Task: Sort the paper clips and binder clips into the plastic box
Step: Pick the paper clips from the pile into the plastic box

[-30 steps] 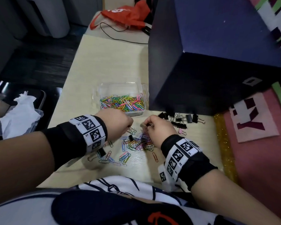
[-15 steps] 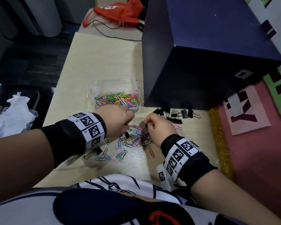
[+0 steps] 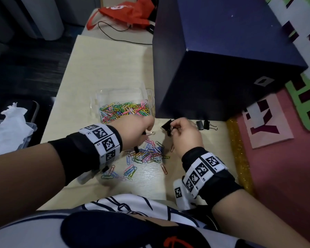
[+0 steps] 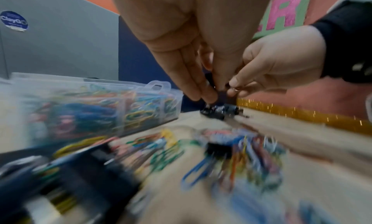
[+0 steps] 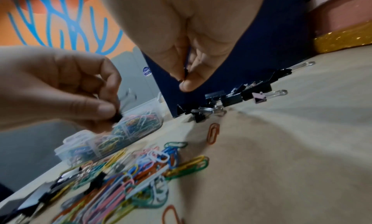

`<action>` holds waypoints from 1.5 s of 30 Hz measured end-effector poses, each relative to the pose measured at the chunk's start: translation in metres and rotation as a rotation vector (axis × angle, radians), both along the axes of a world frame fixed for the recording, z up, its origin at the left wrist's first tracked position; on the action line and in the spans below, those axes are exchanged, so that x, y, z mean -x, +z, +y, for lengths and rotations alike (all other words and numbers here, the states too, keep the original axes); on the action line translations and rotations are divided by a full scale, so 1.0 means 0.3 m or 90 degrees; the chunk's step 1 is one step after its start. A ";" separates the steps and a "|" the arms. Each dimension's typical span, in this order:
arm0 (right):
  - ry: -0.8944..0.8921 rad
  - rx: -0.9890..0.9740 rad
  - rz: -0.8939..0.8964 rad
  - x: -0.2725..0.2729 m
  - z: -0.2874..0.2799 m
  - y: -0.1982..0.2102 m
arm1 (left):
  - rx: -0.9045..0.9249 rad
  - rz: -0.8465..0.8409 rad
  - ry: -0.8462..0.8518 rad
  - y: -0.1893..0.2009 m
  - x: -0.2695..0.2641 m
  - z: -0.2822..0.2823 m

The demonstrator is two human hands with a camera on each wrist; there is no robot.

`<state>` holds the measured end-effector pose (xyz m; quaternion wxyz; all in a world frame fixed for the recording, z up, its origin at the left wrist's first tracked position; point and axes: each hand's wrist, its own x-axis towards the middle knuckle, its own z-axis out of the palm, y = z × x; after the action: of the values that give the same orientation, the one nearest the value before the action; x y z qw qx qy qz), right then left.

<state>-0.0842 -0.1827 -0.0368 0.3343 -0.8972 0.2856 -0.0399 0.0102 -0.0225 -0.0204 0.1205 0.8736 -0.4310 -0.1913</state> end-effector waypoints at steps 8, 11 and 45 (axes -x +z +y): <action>-0.025 0.050 0.013 0.021 -0.012 0.007 | 0.055 0.023 -0.004 0.012 -0.011 -0.046; 0.052 0.086 0.085 0.033 0.007 -0.006 | -0.100 -0.009 -0.058 -0.007 -0.006 0.008; 0.123 0.071 0.371 0.091 0.075 -0.026 | -0.062 -0.031 -0.005 -0.003 -0.009 0.014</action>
<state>-0.1116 -0.1604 -0.0445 0.1907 -0.9109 0.2801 0.2355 0.0128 -0.0184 -0.0212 0.0666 0.8812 -0.4272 -0.1912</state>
